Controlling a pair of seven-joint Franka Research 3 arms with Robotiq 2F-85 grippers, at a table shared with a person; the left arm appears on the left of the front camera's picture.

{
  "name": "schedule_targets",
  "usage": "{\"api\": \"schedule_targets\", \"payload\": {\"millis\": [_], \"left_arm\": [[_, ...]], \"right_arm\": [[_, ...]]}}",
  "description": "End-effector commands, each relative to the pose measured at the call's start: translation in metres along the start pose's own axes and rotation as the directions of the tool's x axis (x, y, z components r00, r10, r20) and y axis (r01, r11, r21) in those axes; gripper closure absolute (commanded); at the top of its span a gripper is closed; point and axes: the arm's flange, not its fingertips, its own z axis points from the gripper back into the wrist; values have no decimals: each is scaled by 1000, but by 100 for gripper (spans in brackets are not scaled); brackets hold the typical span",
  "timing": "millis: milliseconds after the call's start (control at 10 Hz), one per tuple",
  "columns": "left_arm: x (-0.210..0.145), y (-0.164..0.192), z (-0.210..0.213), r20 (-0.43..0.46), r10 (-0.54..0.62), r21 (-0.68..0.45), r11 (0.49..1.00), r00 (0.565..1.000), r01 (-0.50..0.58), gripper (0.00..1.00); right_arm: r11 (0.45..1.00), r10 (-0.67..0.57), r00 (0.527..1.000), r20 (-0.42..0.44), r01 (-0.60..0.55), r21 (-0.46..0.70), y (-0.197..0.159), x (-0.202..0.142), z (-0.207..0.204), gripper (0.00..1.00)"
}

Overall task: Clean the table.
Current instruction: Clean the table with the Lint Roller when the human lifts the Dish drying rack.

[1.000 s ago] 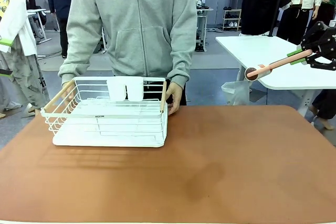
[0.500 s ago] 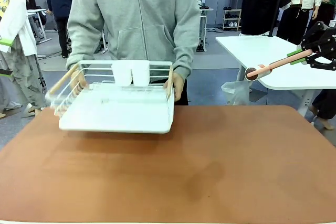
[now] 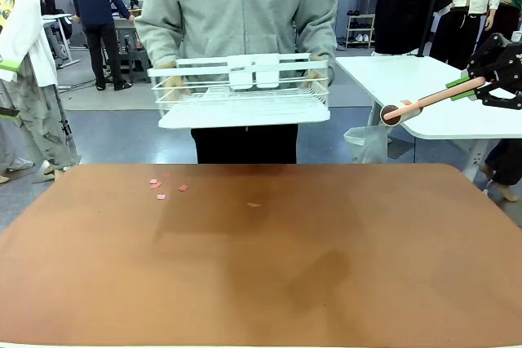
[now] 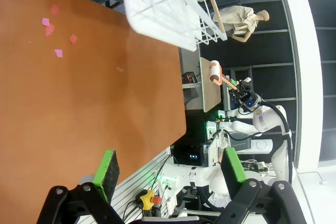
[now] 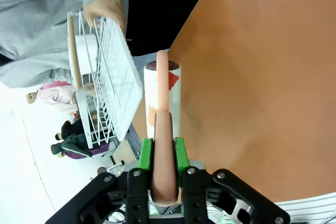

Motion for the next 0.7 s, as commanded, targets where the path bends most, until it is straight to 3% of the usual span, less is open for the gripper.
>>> {"api": "schedule_targets", "payload": {"millis": [0,600], "left_arm": [[-1,-1,2,4,-6,-13,1000,1000,6,0],[-1,-1,2,4,-6,-13,1000,1000,6,0]], "right_arm": [[1000,2,1000,1,-2,3,1,-1,1,100],[1000,2,1000,1,-2,3,1,-1,1,100]]}}
